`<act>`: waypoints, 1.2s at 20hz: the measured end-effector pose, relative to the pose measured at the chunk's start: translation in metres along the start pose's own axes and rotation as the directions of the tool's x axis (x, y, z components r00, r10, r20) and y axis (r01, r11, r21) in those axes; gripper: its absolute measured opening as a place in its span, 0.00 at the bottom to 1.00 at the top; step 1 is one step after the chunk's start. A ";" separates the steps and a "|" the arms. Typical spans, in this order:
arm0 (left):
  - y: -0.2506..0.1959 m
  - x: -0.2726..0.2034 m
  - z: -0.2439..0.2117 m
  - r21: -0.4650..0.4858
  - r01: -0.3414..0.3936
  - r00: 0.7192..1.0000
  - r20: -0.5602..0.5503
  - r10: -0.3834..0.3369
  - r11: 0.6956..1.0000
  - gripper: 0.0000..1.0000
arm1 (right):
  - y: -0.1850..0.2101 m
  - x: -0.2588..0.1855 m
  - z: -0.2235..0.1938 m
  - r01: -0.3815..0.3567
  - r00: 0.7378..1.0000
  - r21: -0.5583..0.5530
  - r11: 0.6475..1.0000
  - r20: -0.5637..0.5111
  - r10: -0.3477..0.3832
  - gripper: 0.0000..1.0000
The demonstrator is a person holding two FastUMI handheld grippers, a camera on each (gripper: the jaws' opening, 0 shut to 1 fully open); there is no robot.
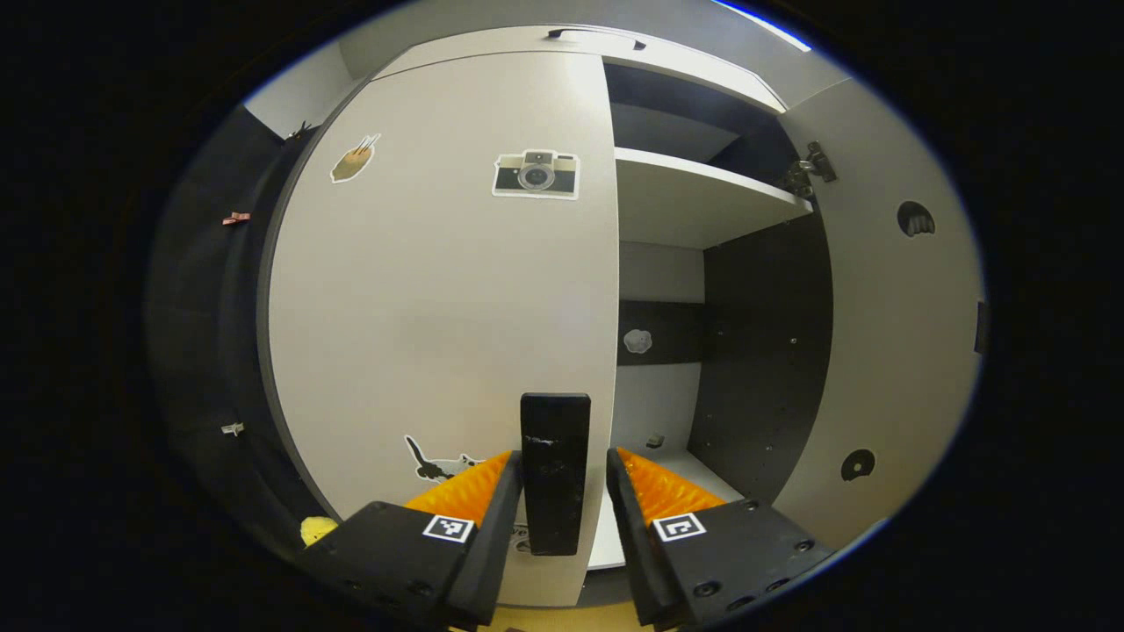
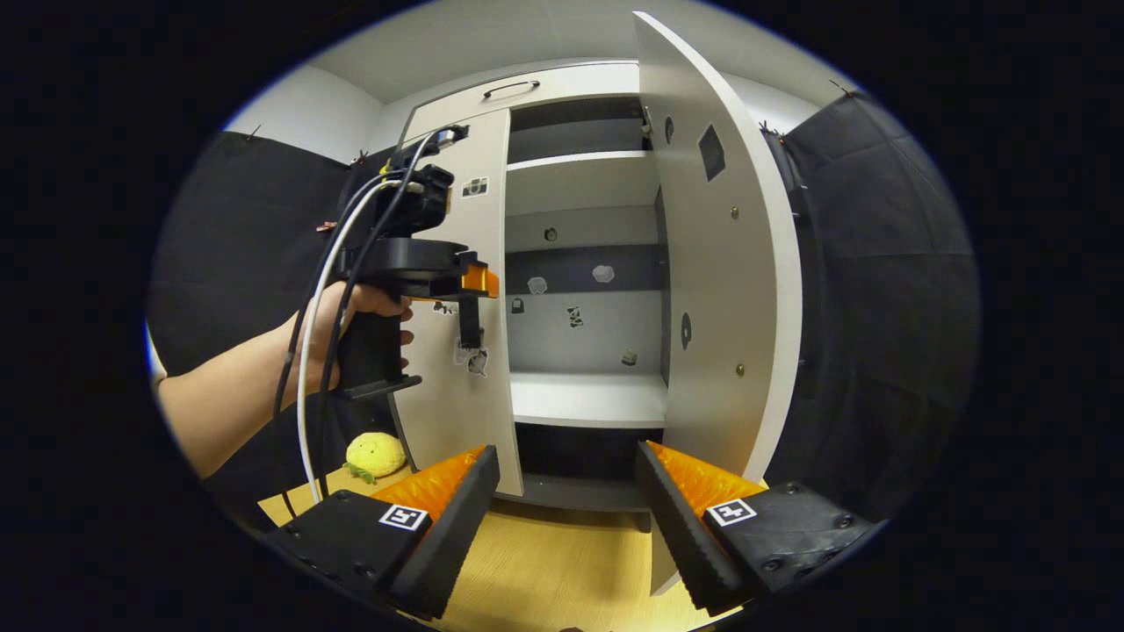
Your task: Open the right door of the double-door shoe cabinet with the right hand, and open the left door with the left hand.
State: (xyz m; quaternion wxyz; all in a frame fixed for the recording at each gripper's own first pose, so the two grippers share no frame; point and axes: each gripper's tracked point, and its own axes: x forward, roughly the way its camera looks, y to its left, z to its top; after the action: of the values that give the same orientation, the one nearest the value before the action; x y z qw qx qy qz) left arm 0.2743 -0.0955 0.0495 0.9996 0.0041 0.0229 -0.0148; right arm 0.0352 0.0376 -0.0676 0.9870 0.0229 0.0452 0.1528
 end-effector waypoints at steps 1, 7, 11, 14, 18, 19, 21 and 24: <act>0.002 0.001 0.000 0.001 -0.016 1.000 -0.006 0.016 1.000 0.57 | 0.001 0.001 0.000 -0.010 1.000 -0.005 1.000 0.001 0.010 0.99; 0.007 0.002 -0.001 0.012 -0.070 0.997 -0.012 0.070 0.997 0.35 | 0.001 0.004 -0.002 -0.041 0.999 -0.016 0.999 -0.007 0.041 0.99; 0.007 0.000 -0.005 0.021 -0.056 0.998 -0.016 0.056 0.998 0.27 | -0.003 0.004 -0.002 -0.039 0.999 0.001 0.999 -0.012 0.039 0.99; 0.007 -0.001 -0.004 0.015 -0.039 0.999 -0.012 0.039 0.999 0.16 | 0.002 0.003 0.002 -0.044 0.999 0.018 0.999 -0.007 0.044 0.99; 0.008 -0.009 -0.005 0.000 -0.023 1.000 -0.004 0.023 1.000 0.14 | 0.012 0.001 0.003 -0.051 0.999 0.010 0.999 -0.010 0.051 0.99; 0.008 -0.012 -0.005 -0.004 -0.012 1.000 -0.002 0.012 1.000 0.14 | 0.014 -0.001 0.003 -0.050 0.999 0.009 0.999 -0.010 0.050 0.99; 0.009 -0.026 -0.007 -0.016 0.015 1.000 0.000 -0.015 1.000 0.14 | 0.014 -0.004 0.004 -0.039 0.999 0.010 0.999 -0.013 0.040 0.99; 0.014 -0.046 -0.007 -0.031 0.058 0.998 0.022 -0.057 0.998 0.15 | 0.019 -0.006 0.004 -0.011 1.000 0.032 0.999 -0.021 0.012 0.99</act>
State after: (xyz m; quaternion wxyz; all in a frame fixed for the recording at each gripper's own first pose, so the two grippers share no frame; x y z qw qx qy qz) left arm 0.2282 -0.0801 0.0452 0.9989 -0.0125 0.0125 -0.0432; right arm 0.0244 0.0537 -0.0621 0.9850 0.0374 0.0583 0.1581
